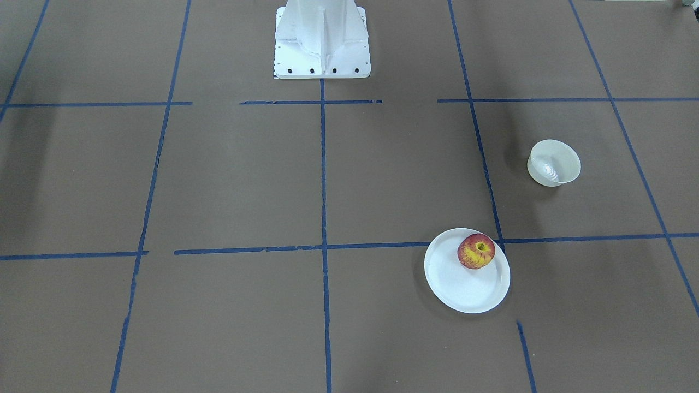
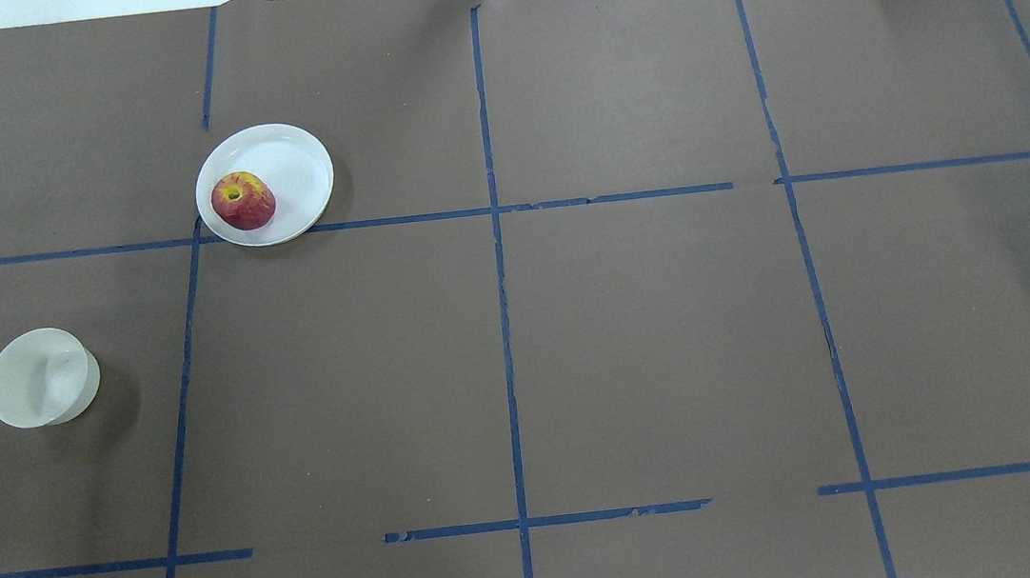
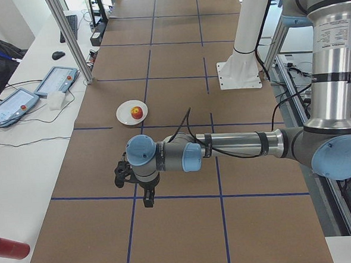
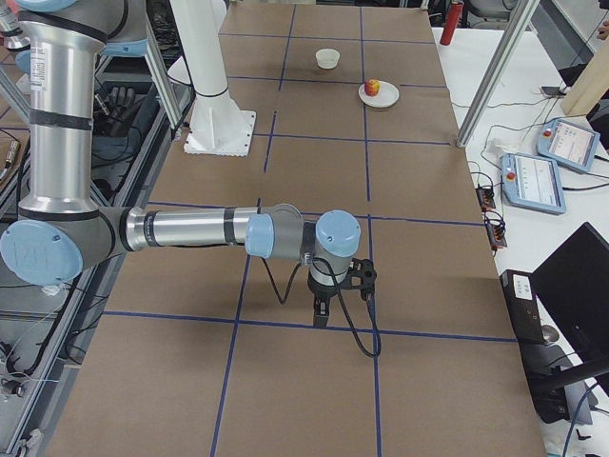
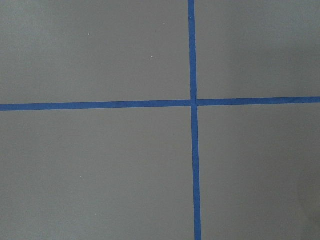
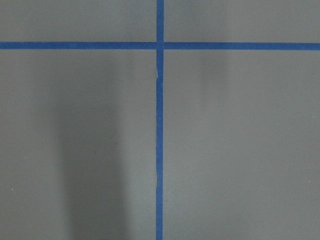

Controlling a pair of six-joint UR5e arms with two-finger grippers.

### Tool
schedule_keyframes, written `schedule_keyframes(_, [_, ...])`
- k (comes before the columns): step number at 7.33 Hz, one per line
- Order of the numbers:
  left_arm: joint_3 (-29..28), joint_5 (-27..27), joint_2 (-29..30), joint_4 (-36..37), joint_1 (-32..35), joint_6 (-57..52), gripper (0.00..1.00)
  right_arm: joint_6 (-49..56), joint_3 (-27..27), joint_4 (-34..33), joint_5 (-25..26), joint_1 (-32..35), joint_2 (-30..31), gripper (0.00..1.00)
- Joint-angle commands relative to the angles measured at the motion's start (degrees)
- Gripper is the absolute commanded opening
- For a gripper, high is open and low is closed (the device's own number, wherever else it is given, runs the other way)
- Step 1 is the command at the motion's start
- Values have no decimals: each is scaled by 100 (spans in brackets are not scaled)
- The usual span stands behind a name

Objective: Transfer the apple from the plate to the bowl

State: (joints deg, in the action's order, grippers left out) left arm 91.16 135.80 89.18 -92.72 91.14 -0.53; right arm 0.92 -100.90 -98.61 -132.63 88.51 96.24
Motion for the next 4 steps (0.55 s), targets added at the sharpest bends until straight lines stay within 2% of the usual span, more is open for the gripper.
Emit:
schedule_keyframes(1, [-2, 0, 90, 0, 0, 9, 100, 4, 0, 0, 0, 0, 0, 100])
schedule_keyframes(3, [24, 0, 152, 0, 0, 9, 100, 4, 9, 0, 0, 0, 0, 100])
schedule_keyframes(4, [59, -35, 388, 0, -52, 18, 100, 4, 0, -9, 0, 0, 0, 100])
